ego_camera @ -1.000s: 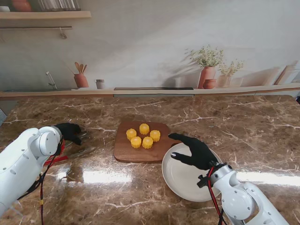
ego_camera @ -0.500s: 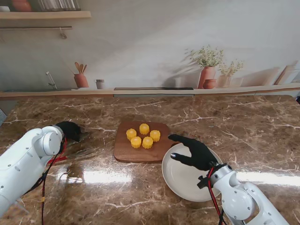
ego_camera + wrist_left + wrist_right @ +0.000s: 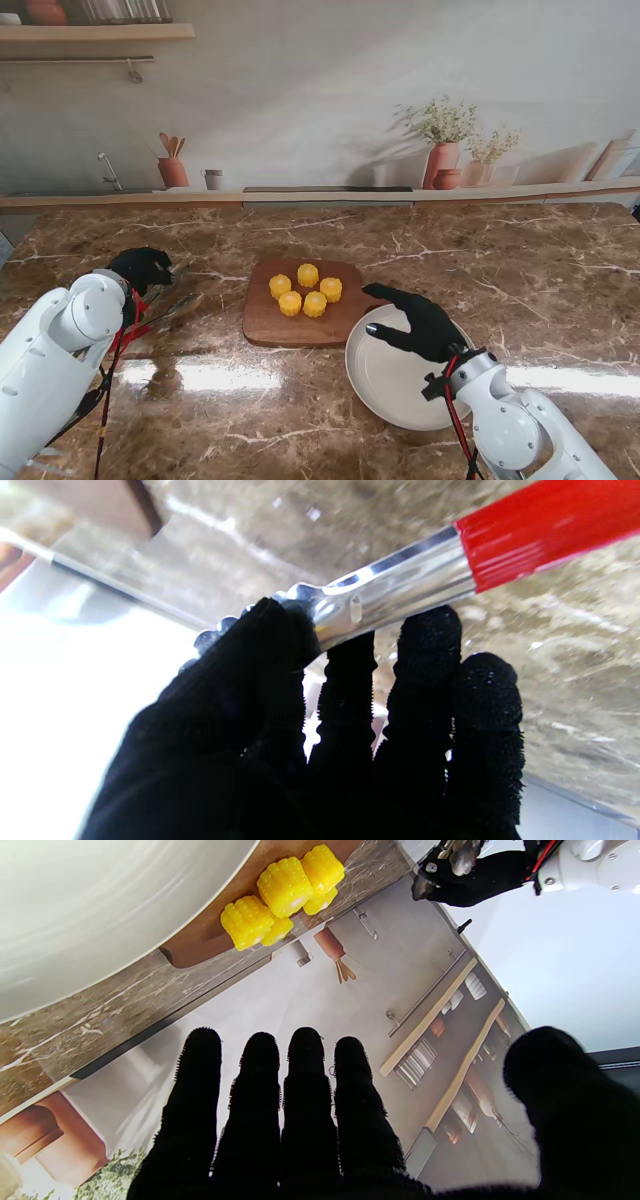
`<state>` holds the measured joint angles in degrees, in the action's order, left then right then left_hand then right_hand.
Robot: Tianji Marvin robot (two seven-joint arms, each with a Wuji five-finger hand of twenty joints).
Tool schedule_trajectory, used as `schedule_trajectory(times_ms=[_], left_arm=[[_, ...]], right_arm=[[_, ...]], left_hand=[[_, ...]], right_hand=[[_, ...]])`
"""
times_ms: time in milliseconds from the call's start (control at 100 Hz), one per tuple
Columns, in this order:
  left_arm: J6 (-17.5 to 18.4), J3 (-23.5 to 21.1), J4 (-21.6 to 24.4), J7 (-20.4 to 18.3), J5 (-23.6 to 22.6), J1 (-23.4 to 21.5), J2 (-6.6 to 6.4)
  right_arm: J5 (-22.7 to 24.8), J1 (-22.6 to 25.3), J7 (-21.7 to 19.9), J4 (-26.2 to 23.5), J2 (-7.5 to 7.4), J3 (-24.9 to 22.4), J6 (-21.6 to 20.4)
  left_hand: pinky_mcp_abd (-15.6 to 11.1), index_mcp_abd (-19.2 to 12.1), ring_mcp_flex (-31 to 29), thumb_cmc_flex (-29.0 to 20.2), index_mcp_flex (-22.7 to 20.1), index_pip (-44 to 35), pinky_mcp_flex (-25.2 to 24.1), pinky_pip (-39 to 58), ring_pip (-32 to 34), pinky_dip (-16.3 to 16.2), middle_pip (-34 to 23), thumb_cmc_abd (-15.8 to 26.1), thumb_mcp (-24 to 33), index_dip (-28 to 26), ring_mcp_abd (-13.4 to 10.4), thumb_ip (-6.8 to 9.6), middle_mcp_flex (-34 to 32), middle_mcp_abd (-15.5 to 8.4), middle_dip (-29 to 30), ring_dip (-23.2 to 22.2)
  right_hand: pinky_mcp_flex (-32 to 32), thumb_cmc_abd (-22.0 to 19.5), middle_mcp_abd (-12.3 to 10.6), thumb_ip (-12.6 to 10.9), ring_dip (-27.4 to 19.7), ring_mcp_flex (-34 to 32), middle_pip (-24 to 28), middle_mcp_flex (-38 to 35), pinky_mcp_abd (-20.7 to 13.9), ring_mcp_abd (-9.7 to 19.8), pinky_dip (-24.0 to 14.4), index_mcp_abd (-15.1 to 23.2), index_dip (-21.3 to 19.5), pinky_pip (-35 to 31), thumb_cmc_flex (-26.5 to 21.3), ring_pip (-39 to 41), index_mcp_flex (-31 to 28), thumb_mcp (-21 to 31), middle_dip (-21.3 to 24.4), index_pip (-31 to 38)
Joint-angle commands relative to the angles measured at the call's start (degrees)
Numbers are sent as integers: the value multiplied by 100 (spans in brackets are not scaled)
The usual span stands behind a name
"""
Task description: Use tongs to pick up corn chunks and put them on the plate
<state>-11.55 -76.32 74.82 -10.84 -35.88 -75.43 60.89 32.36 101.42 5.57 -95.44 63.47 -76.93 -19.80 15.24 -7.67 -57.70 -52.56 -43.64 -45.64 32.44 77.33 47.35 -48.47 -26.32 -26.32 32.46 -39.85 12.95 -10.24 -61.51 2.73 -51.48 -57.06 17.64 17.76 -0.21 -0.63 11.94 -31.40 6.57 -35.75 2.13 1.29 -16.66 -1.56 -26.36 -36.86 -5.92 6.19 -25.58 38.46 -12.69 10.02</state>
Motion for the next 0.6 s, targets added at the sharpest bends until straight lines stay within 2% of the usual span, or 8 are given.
schedule_trajectory(times_ms=[0,150,260,320,450,590], left_arm=[[-82,-87,315,62,168,-139,88],[-98,-357,1098,258,590,-519,179],[-82,-467,1677,394,919,-746,243],[-61,-478,1970,502,1171,-837,290],[-21,-327,2555,721,1668,-934,386],[49,62,2921,902,2144,-868,475]], right_arm=[[9,63,71,-33,49,40,125],[63,102,276,-106,89,87,263],[50,124,356,-161,108,102,306],[54,125,418,-189,121,117,333],[-16,74,597,-204,169,186,361],[-96,-25,838,-142,231,287,348]], left_hand=[[152,-447,-297,-243,-573,-425,138,259,143,-36,-91,170,586,-320,212,-10,-255,126,82,15],[220,-398,-426,-242,-615,-420,283,286,106,-5,-121,146,654,-341,199,-18,-311,184,114,51],[257,-363,-471,-256,-616,-419,333,276,58,23,-128,159,678,-376,212,-17,-314,212,129,81],[261,-352,-486,-267,-617,-413,359,268,17,41,-118,158,683,-404,212,-14,-314,222,146,103],[291,-288,-538,-300,-628,-368,447,268,-19,75,-98,160,674,-424,233,-12,-325,257,186,127],[315,-285,-555,-305,-637,-343,451,267,-44,90,-82,163,673,-433,229,-9,-335,252,215,142]], right_hand=[[41,-72,-91,111,75,-199,18,-87,-146,31,-135,42,50,-34,-88,52,7,-69,-77,-51],[97,65,-77,114,51,-311,42,-191,-225,99,-121,1,47,-33,-150,53,-103,23,-65,4],[143,393,-62,201,4,-383,66,-264,-281,106,-58,-14,57,-60,-132,62,-162,423,-26,96],[155,548,-52,237,3,-416,76,-275,-303,98,-45,-27,55,-73,-218,76,-178,476,-22,121],[159,895,-2,354,-12,-443,104,-266,-359,98,27,-114,20,-94,-558,92,-133,258,-10,205],[115,1314,46,390,-26,-408,115,-207,-366,65,79,-216,-27,-82,-720,84,-56,32,-3,257]])
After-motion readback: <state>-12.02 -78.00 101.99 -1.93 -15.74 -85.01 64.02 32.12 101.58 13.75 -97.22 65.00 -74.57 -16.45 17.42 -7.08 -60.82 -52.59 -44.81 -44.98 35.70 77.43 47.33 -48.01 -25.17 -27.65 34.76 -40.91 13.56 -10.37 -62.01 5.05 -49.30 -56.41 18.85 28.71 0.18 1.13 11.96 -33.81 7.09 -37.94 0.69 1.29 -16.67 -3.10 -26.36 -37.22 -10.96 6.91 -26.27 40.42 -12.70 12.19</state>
